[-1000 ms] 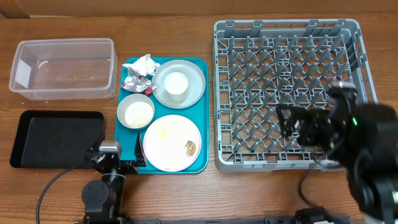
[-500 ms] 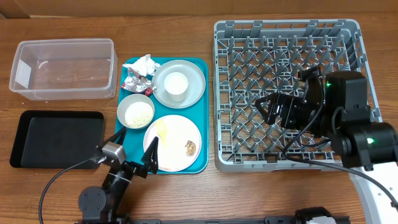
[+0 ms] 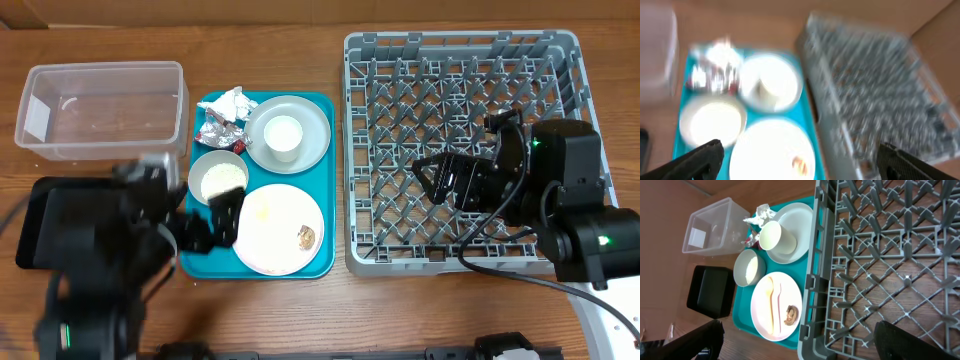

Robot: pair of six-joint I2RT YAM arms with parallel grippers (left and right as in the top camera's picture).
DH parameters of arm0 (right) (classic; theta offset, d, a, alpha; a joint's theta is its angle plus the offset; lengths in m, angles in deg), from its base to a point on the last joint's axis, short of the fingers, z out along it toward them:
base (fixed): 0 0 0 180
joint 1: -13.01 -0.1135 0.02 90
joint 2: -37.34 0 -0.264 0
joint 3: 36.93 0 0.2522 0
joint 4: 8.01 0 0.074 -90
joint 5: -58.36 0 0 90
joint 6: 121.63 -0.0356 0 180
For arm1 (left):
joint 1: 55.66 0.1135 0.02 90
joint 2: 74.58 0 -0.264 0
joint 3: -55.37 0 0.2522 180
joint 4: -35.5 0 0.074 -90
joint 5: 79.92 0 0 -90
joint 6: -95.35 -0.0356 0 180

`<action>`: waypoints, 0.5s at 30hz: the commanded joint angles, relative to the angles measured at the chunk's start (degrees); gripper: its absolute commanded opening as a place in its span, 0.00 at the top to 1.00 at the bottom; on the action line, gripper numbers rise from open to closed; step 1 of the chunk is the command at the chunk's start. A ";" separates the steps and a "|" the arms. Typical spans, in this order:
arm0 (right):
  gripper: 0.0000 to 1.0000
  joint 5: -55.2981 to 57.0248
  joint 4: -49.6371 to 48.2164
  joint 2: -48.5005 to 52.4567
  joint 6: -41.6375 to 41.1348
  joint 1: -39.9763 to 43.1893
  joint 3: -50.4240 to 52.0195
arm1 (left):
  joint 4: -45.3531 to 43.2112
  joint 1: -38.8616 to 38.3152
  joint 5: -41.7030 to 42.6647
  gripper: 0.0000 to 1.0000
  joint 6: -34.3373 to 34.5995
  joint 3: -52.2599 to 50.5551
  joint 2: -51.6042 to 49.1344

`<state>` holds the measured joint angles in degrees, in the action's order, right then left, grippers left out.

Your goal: Sort waste into correct bins and load items into the dishwasher rack

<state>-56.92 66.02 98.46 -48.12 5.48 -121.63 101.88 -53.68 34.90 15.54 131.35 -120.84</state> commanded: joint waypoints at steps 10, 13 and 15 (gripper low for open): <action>0.00 -0.28 2.19 -0.92 0.24 0.15 -1.46 | 4.07 -10.86 -13.51 0.00 -5.84 22.75 -39.69; 0.00 -0.28 2.21 -0.90 0.24 0.15 -1.46 | 0.68 -15.58 -14.19 0.01 -9.38 23.19 -44.61; 0.00 -0.28 2.29 -0.90 0.24 0.15 -1.46 | -0.96 -16.68 -15.37 0.13 -8.41 23.19 -46.77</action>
<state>-56.92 68.40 98.46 -48.12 5.48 -121.63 102.43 -68.98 23.45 8.70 152.55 -165.56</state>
